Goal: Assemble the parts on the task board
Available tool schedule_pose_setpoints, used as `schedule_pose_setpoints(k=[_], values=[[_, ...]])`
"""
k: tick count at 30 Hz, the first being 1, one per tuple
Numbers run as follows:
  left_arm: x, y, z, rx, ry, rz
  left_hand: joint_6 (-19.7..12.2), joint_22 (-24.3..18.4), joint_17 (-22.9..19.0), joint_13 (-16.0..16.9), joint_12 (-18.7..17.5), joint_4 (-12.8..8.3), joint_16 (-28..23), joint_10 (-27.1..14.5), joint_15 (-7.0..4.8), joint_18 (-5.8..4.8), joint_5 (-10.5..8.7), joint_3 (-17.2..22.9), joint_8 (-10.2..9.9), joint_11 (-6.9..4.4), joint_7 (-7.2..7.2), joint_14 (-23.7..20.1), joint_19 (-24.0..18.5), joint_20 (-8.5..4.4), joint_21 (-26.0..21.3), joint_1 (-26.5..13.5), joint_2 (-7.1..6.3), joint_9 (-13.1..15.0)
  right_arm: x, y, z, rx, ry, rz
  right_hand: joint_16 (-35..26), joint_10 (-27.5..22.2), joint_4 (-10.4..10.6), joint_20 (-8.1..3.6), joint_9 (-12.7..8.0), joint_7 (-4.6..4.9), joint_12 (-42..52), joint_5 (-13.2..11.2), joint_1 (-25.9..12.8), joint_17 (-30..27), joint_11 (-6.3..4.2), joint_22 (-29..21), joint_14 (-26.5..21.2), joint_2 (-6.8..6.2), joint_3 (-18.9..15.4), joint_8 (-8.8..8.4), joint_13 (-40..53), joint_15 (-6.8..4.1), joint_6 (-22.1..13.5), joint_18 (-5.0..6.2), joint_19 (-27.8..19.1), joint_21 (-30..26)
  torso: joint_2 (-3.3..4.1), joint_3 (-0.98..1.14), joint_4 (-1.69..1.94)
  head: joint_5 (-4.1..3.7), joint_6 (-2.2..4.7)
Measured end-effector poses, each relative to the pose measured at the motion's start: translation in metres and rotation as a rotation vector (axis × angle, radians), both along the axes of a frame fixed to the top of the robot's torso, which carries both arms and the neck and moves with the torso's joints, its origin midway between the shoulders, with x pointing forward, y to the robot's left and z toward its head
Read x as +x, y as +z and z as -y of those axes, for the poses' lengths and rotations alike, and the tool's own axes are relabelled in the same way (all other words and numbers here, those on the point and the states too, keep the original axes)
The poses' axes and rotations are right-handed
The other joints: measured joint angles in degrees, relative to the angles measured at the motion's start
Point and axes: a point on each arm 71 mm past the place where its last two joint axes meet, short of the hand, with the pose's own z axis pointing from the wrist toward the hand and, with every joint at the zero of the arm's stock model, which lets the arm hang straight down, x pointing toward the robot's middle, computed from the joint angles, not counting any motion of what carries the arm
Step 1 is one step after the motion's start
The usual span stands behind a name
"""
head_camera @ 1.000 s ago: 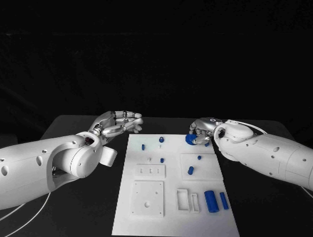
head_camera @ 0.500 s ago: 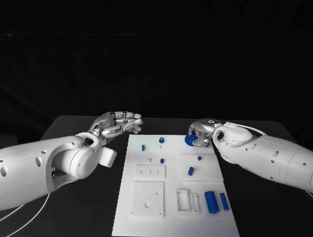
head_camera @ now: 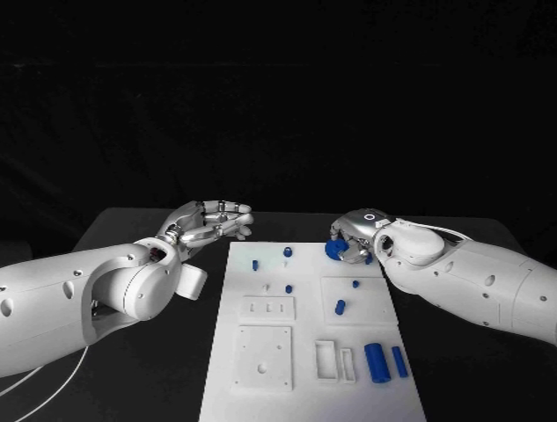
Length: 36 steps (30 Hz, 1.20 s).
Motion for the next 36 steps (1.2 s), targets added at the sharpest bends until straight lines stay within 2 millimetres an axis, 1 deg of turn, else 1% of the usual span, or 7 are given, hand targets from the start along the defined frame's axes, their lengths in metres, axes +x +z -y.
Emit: schedule_pose_setpoints(k=[3, 5, 10, 12, 24, 30, 36], values=[[0.000, 0.000, 0.000, 0.000, 0.000, 0.000, 0.00, 0.00, 0.00, 0.00, 0.00, 0.00, 0.00, 0.00, 0.00, 0.00, 0.00, 0.00, 0.00, 0.00, 0.00, 0.00, 0.00, 0.00, 0.00, 0.00, 0.00, 0.00, -0.002, 0.004, -0.005, -0.010, 0.014, 0.022, 0.00, 0.20, 0.56, 0.00, 0.00, -0.06, 0.00, -0.50, 0.30, 0.02, -0.20, 0.00, 0.00, -0.31, 0.56, 0.00, -0.10, 0.00, 0.06, 0.00, 0.00, 0.22, -0.01, 0.00, 0.00, -0.04, 0.12], [0.000, 0.000, 0.000, 0.000, 0.001, 0.000, 0.00, 0.00, 0.00, 0.00, 0.00, 0.00, 0.00, 0.00, 0.00, 0.00, 0.00, 0.00, 0.00, 0.00, 0.00, 0.00, 0.00, 0.00, 0.00, 0.00, 0.00, 0.00, -0.004, 0.006, -0.008, -0.014, 0.024, 0.033, 0.00, 0.20, 0.84, 0.01, 0.00, -0.06, 0.00, -0.70, 0.31, 0.09, -0.20, 0.00, 0.00, -0.92, 0.84, 0.00, -0.14, 0.00, 0.07, 0.00, 0.00, 0.22, -0.01, 0.01, 0.01, -0.05, 0.21], [0.000, 0.000, -0.001, 0.001, 0.002, 0.000, 0.00, 0.00, 0.00, 0.00, 0.00, 0.00, 0.00, 0.00, 0.00, 0.00, 0.00, 0.00, 0.00, 0.00, 0.00, 0.00, 0.00, 0.00, 0.00, 0.00, 0.00, 0.00, -0.012, 0.010, -0.024, -0.027, 0.067, 0.063, 0.00, 0.20, 1.40, 0.11, 0.00, -0.07, -0.01, -1.28, 0.57, 0.10, -0.20, 0.00, 0.18, -1.33, 1.40, 0.00, -0.26, -0.18, 0.08, 0.00, 0.10, 0.22, 0.00, 0.02, 0.04, -0.05, 0.33], [0.000, 0.000, -0.001, 0.001, 0.002, 0.000, 0.00, 0.00, 0.05, 0.00, 0.00, 0.00, 0.00, 0.00, 0.00, 0.00, 0.00, 0.00, 0.00, 0.00, 0.00, 0.00, 0.00, 0.00, 0.00, 0.00, 0.00, 0.00, -0.015, 0.010, -0.030, -0.031, 0.083, 0.072, 0.00, 0.21, 1.89, 0.09, 0.00, -0.27, -0.01, -1.82, 0.75, 0.17, -0.20, 0.00, 0.18, -1.95, 1.89, 0.00, -0.35, -0.17, 0.29, 0.02, 0.30, 0.22, 0.00, 0.02, 0.06, 0.00, 0.40], [0.000, 0.000, 0.000, 0.000, 0.001, 0.000, 0.00, 0.00, 0.04, 0.00, 0.00, 0.00, 0.00, 0.00, 0.00, 0.00, 0.00, 0.00, 0.00, 0.00, 0.00, 0.00, 0.00, 0.00, 0.00, 0.00, 0.00, 0.00, -0.033, 0.015, -0.076, -0.032, 0.183, 0.110, -0.21, 0.41, 2.21, 0.01, -0.04, -0.45, -0.01, -2.22, 0.99, 0.17, -0.40, 0.00, 0.18, -2.19, 2.21, -0.14, -0.40, -0.17, 0.48, 0.06, 0.39, 0.43, 0.09, 0.01, 0.12, 0.26, 0.65], [0.000, 0.000, 0.001, 0.000, -0.002, 0.000, 0.00, 0.00, 0.10, 0.00, 0.00, 0.00, 0.00, 0.00, 0.00, 0.00, 0.00, 0.00, 0.00, 0.00, 0.00, 0.00, 0.00, 0.00, 0.00, 0.00, 0.00, 0.00, -0.038, 0.015, -0.093, -0.033, 0.215, 0.119, -0.21, 0.41, 2.36, 0.01, -0.04, -0.45, -0.02, -2.27, 0.99, 0.16, -0.40, 0.00, 0.19, -2.19, 2.35, -0.17, -0.40, -0.16, 0.49, 0.06, 0.39, 0.43, 0.12, -0.03, 0.19, 0.42, 0.73], [0.000, 0.000, 0.003, -0.001, -0.005, 0.000, 0.00, 0.01, 0.10, 0.00, 0.00, 0.00, 0.00, 0.00, 0.00, 0.00, 0.00, 0.00, 0.00, 0.00, 0.00, 0.00, 0.00, 0.00, 0.00, 0.00, 0.00, 0.00, -0.042, 0.008, -0.107, -0.044, 0.237, 0.114, -0.21, 0.41, 2.36, 0.02, -0.03, -0.45, -0.02, -2.27, 0.99, 0.16, -0.40, 0.00, 0.26, -2.19, 2.35, -0.22, -0.45, -0.09, 0.49, 0.07, 0.39, 0.43, 0.17, -0.04, 0.21, 0.66, 0.66]])
